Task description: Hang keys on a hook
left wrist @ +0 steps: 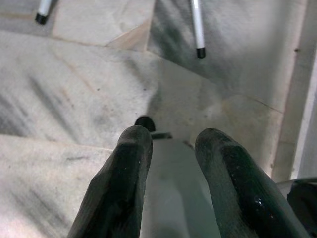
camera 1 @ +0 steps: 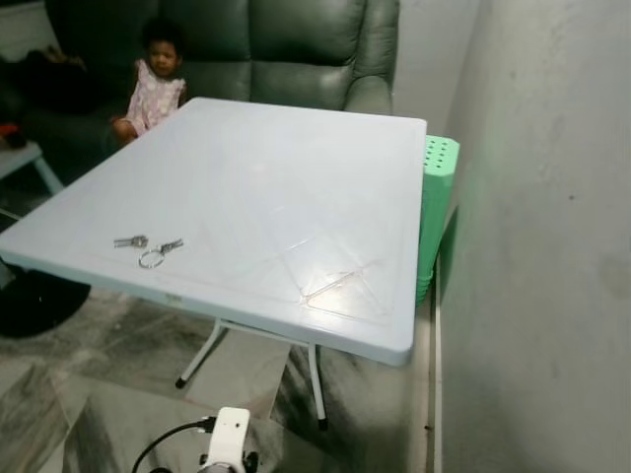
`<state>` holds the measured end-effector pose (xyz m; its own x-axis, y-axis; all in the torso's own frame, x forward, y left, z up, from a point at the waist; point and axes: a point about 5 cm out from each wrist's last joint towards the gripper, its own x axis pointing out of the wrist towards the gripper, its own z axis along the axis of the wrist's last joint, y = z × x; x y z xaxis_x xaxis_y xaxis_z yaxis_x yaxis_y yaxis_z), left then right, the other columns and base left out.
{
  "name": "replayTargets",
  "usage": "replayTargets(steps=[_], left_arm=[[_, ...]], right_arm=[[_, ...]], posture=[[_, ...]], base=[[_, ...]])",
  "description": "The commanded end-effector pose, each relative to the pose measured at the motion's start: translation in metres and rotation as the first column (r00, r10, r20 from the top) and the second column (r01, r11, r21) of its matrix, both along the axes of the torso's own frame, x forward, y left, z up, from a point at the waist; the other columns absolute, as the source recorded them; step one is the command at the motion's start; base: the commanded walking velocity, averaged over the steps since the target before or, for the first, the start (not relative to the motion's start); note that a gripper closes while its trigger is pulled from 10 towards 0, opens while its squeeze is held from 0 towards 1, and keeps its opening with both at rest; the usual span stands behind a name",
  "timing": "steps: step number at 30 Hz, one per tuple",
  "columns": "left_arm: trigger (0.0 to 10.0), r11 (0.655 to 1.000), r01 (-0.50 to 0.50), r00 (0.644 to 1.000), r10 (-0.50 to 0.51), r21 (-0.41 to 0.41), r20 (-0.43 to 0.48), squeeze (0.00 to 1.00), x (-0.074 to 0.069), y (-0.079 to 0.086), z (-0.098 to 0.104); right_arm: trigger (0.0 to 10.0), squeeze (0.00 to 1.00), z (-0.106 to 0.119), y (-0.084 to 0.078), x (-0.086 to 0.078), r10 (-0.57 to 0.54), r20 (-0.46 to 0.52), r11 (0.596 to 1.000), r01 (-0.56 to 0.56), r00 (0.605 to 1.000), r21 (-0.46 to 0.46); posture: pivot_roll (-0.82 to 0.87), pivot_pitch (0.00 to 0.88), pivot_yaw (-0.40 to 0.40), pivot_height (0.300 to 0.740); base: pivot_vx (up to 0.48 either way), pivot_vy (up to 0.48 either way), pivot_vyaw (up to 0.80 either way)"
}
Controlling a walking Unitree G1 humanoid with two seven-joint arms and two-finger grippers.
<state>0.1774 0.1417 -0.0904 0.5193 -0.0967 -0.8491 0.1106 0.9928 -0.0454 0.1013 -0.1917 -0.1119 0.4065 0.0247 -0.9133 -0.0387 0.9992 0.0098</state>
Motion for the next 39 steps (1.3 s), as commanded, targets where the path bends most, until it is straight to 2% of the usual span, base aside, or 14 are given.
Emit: replayTargets(steps=[1, 8, 11, 21, 39], left_arm=[[10.0, 1.000, -0.006, 1.000, 0.006, 0.016, 0.001, 0.00, 0.0022, 0.0058, 0.0010], [10.0, 1.000, -0.006, 1.000, 0.006, 0.014, 0.003, 0.00, 0.0028, 0.0053, 0.0012], [10.0, 1.000, -0.006, 1.000, 0.006, 0.013, 0.007, 0.00, 0.0031, 0.0052, 0.0014], [10.0, 1.000, -0.009, 1.000, 0.009, 0.015, 0.009, 0.00, 0.0037, 0.0053, 0.0017], [10.0, 1.000, -0.018, 1.000, 0.018, 0.012, 0.007, 0.00, 0.0028, 0.0046, 0.0013]], right_arm=[[10.0, 0.00, 0.0011, 0.0043, 0.0065, -0.001, 0.012, 1.000, 0.001, 1.000, 0.016], [10.0, 0.00, 0.0019, 0.0031, 0.0093, -0.002, 0.017, 1.000, 0.002, 1.000, 0.014], [10.0, 0.00, 0.0010, 0.0003, 0.0036, -0.004, 0.012, 1.000, 0.004, 1.000, 0.014], [10.0, 0.00, 0.0003, 0.0018, 0.0007, -0.010, 0.011, 1.000, 0.010, 1.000, 0.024], [10.0, 0.00, 0.0009, 0.0018, 0.0018, -0.011, 0.022, 0.999, 0.010, 1.000, 0.036]], posture=[[0.08, 0.000, -0.021, 0.740], [0.08, 0.000, -0.023, 0.740], [0.09, 0.000, -0.023, 0.740], [0.09, 0.000, -0.025, 0.740], [0.09, 0.000, -0.029, 0.740]], base=[[0.000, 0.476, 0.00], [0.000, 0.476, 0.00], [0.000, 0.480, 0.00], [0.000, 0.480, 0.00], [0.000, 0.480, 0.00]])
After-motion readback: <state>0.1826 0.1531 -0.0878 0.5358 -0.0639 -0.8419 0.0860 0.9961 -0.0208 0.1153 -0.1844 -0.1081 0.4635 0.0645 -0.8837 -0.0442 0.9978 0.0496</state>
